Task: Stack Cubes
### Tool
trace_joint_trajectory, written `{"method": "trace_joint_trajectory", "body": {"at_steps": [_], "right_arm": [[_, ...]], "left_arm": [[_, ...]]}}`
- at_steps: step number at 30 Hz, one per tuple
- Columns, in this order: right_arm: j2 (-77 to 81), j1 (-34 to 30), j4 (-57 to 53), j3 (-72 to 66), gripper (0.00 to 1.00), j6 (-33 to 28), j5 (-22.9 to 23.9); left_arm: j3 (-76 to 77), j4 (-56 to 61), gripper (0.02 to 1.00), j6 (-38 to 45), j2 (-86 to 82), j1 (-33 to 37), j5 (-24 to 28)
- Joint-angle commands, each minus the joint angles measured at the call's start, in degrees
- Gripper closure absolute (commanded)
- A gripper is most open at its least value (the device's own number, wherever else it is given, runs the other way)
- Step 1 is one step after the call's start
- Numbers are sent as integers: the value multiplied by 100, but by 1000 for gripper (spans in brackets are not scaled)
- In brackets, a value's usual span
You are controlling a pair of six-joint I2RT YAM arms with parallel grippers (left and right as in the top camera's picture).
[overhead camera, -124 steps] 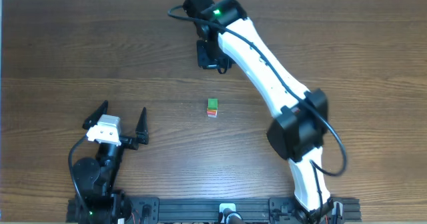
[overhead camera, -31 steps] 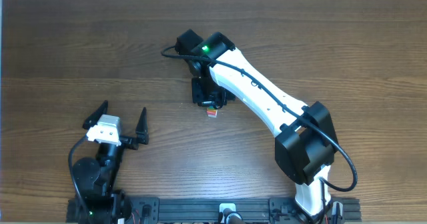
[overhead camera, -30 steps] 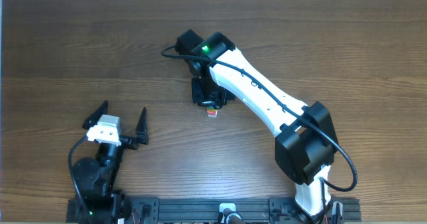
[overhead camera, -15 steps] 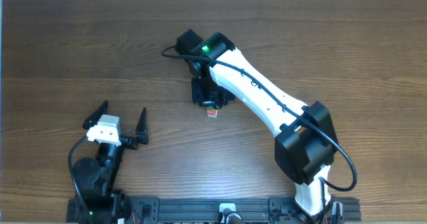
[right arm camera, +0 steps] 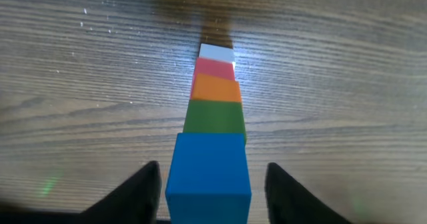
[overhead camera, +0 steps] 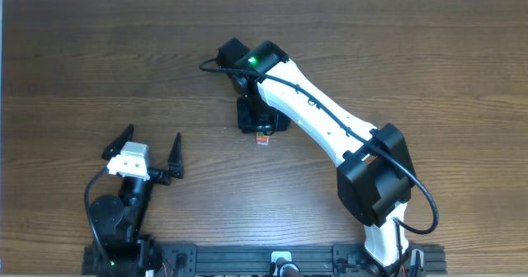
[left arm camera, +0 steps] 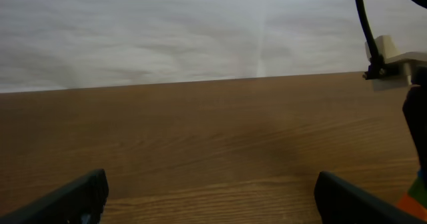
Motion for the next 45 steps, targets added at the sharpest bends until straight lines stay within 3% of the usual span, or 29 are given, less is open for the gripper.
{"method": "trace_joint_trajectory", "body": {"at_steps": [1,3,6,7,12,14,22,30,33,39,45], "right_arm": [[79,22,-2,-9,393,-9,15],[79,-17,-2,0,334,-13,15],[79,-144,46,66,31,-155,17],[79,-210,85,116,9,-232,17],[79,-643,455,664,7,-769,26],[79,-876,570,981,7,-916,240],[46,-2094,378,1878,9,-1569,2009],[-205,-3276,354,1779,7,-2850,2011],[-343,-3471,520,1672,7,-2889,1956],[-909,-3657,1510,973,7,-3189,1231],[-1945,-3663,2614,-501,9,-3187,1104]], "left_arm": [[-31,-11,18,66,-24,20,-24],[-31,-11,18,66,-24,20,-22],[-31,-11,18,66,-24,20,-24],[-31,-11,18,66,-24,20,-22],[-31,-11,18,66,-24,20,-24],[-31,-11,18,66,-24,20,-22],[-31,-11,18,66,-24,20,-22],[-31,-11,18,66,-24,20,-24],[-31,-11,18,66,-24,20,-24],[-31,-11,18,66,-24,20,-22],[-31,-11,18,66,-24,20,-22]]}}
